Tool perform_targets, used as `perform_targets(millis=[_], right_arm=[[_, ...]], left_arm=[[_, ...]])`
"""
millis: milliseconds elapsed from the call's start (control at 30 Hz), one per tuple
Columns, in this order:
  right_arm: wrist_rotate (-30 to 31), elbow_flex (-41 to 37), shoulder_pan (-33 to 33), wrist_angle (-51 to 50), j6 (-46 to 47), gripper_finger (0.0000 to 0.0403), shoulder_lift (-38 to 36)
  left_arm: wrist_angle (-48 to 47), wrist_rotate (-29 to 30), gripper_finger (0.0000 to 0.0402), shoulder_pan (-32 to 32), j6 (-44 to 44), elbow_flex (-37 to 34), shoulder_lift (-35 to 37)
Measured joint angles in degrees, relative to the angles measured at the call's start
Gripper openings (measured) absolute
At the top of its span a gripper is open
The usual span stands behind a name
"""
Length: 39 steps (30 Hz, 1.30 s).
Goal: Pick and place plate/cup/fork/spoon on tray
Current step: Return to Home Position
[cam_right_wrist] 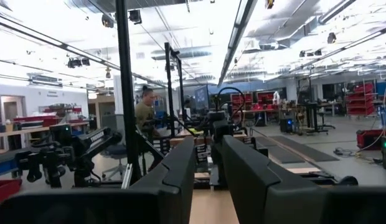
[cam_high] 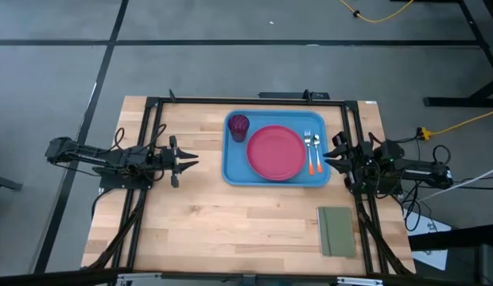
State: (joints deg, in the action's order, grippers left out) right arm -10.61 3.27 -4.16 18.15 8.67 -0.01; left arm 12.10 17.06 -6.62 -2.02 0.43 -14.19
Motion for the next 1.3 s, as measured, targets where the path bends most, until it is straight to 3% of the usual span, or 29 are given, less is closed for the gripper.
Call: perform_targets(millis=[333,633,833,1300], right_arm=[[0.0,-2.9,0.0,2.0,-1.6,0.0088,0.0],[2.7,-2.9,0.0,-4.4,-1.7,0.0088,0.0],[7.8,-2.9,0.0,-10.4,-1.7,0.0088,0.0],[9.5,-2.7,0.0,-17.5,-2.3,0.0088,0.0]], left_arm=[[0.0,0.0,0.0082,0.0,0.0,0.0,0.0],[0.0,0.0,0.0082,0.0,0.0,0.0,0.0],[0.0,0.0,0.0082,0.0,0.0,0.0,0.0],[0.0,0.0,0.0082,0.0,0.0,0.0,0.0]])
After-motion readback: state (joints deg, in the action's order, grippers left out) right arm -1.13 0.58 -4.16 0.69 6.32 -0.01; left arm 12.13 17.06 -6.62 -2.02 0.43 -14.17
